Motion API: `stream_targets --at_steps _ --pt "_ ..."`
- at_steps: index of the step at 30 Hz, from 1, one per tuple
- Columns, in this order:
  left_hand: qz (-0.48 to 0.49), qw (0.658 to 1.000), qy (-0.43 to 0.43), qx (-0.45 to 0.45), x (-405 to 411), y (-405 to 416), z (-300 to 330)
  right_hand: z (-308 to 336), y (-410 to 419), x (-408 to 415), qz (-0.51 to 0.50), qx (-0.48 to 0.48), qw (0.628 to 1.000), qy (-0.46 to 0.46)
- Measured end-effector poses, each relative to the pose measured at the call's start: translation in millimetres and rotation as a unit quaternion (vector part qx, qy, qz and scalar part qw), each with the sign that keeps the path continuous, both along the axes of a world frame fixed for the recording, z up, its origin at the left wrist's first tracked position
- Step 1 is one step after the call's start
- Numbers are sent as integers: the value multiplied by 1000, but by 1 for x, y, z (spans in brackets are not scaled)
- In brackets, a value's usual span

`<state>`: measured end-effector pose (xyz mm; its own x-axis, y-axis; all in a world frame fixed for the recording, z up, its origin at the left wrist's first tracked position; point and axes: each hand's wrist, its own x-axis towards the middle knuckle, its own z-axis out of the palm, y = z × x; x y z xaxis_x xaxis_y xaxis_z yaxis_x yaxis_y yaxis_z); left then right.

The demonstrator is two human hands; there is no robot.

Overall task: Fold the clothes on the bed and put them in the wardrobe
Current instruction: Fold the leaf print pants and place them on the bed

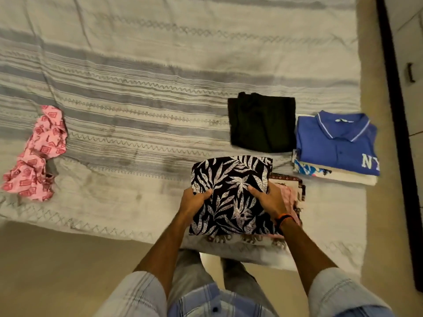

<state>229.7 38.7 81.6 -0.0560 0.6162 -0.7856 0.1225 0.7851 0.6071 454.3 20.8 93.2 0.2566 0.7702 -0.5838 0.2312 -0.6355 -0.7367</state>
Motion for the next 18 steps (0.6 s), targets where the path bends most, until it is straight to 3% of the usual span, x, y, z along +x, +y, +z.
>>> stream_targets --at_steps 4,9,12,15,18 --pt "-26 1000 3 -17 46 -32 -3 3 -36 46 1 -10 1000 -30" --pt "-63 998 5 -16 87 -49 -11 -55 -78 112 -21 -12 1000 9" --pt "-58 998 -8 -15 95 -48 -10 -12 -72 103 -53 -36 998 -8" --pt "-59 998 -6 -24 104 -45 -17 -18 -71 112 -73 -48 996 2" --pt "-103 993 46 -32 102 -45 -35 -34 -73 115 -33 -92 993 -66"
